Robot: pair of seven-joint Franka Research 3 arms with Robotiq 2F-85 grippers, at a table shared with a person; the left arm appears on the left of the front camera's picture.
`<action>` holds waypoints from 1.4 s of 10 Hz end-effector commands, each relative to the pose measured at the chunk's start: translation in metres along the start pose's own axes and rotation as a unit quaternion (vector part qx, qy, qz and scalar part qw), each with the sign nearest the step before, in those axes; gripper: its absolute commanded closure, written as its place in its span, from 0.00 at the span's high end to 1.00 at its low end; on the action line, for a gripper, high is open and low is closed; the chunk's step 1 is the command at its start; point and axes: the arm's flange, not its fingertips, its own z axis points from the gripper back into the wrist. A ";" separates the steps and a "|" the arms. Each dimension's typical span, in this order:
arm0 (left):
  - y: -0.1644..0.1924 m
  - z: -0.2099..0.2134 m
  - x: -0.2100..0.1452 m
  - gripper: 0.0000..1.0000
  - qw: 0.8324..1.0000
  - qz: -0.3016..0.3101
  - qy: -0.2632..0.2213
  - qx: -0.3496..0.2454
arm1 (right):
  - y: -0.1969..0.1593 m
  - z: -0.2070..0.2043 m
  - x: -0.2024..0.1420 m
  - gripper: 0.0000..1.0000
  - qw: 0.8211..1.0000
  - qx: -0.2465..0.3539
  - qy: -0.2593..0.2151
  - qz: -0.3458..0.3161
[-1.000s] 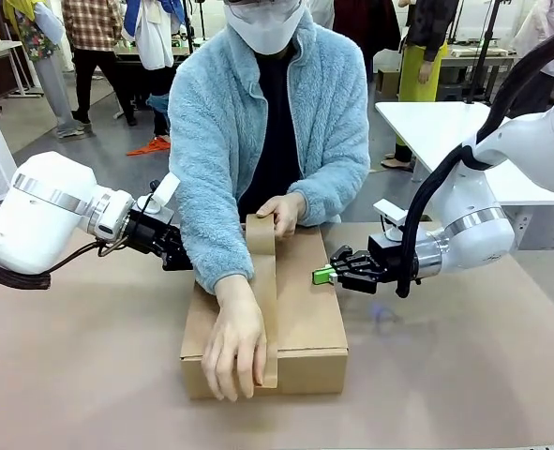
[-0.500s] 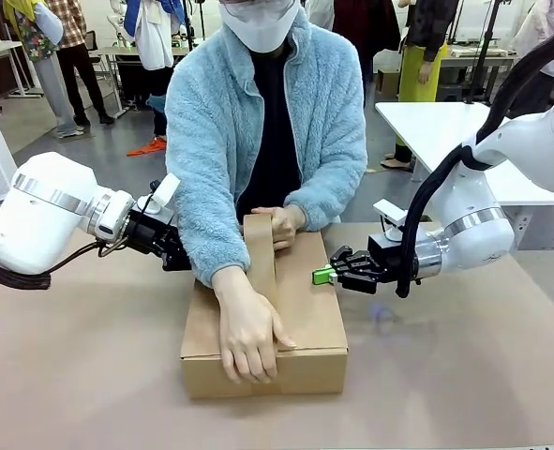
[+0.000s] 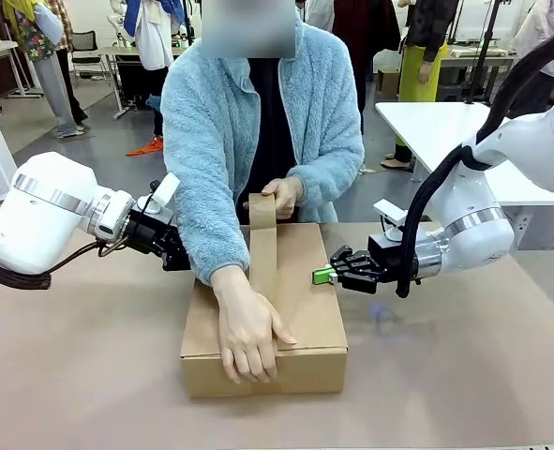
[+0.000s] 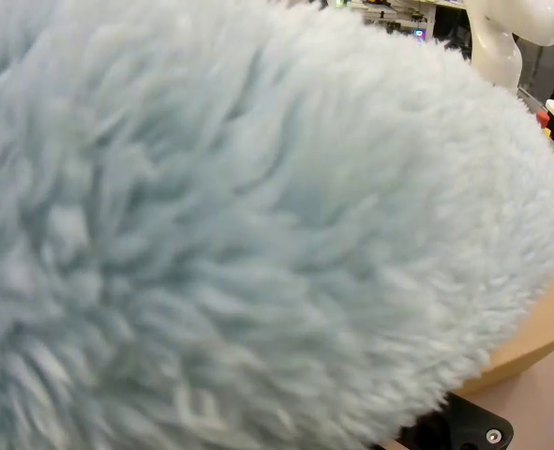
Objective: Wrap the clocks to prevent damage.
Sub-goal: After the human seals the box with tape, release both hands from the side flaps of the Package Box.
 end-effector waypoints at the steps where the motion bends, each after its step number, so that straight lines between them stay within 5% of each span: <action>1: 0.000 -0.002 -0.003 0.00 1.000 0.001 0.003 0.001 | 0.000 -0.002 -0.002 0.01 1.000 -0.005 -0.001 -0.003; 14: 0.000 -0.002 -0.003 0.00 1.000 0.001 0.003 0.001 | 0.000 -0.002 -0.002 0.01 1.000 -0.005 -0.001 -0.003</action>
